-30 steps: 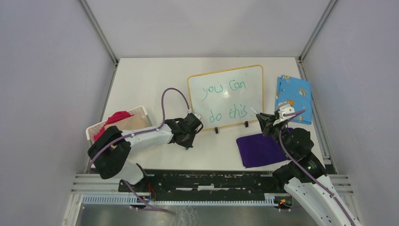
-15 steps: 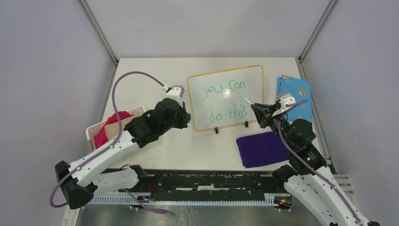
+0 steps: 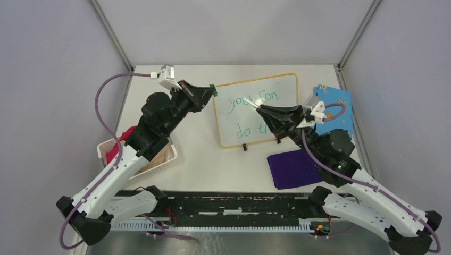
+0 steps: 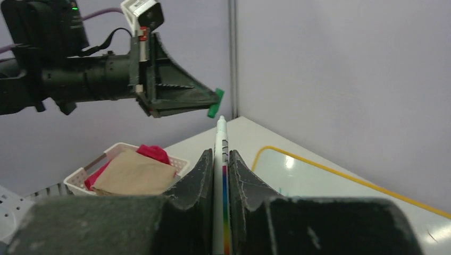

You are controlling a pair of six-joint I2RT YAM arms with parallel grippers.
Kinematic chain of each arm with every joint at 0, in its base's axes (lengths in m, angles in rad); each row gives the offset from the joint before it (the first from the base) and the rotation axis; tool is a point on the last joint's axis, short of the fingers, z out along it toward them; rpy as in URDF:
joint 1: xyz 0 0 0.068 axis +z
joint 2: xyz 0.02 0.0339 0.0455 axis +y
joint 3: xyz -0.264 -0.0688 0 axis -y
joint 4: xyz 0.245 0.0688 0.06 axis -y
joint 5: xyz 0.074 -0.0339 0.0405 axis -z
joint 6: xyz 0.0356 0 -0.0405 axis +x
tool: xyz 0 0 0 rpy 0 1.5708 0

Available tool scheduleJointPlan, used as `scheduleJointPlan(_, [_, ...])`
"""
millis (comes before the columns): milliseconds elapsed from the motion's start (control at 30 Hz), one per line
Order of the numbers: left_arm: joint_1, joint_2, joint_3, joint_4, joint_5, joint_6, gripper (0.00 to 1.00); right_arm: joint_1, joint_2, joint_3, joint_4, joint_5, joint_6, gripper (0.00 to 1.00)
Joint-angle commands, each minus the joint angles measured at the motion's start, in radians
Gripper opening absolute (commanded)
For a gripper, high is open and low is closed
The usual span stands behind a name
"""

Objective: Write a sentence on the whiteboard
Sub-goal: Close the whiteboard marker at the center of the board.

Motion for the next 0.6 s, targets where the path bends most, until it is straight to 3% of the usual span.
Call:
scheduleJointPlan(0, [0.009, -0.037, -0.013, 0.308, 0.035, -0.209, 0.02, 0.176, 0.017, -0.014, 0.227, 0.196, -0.152, 0.00])
scheduleJointPlan(233, [0.009, -0.099, -0.124, 0.521, -0.041, -0.418, 0.02, 0.438, 0.073, -0.127, 0.542, 0.417, -0.385, 0.00])
scheduleJointPlan(567, [0.009, -0.149, -0.164, 0.553, -0.051, -0.631, 0.02, 0.543, 0.214, -0.146, 0.859, 0.455, -0.470, 0.00])
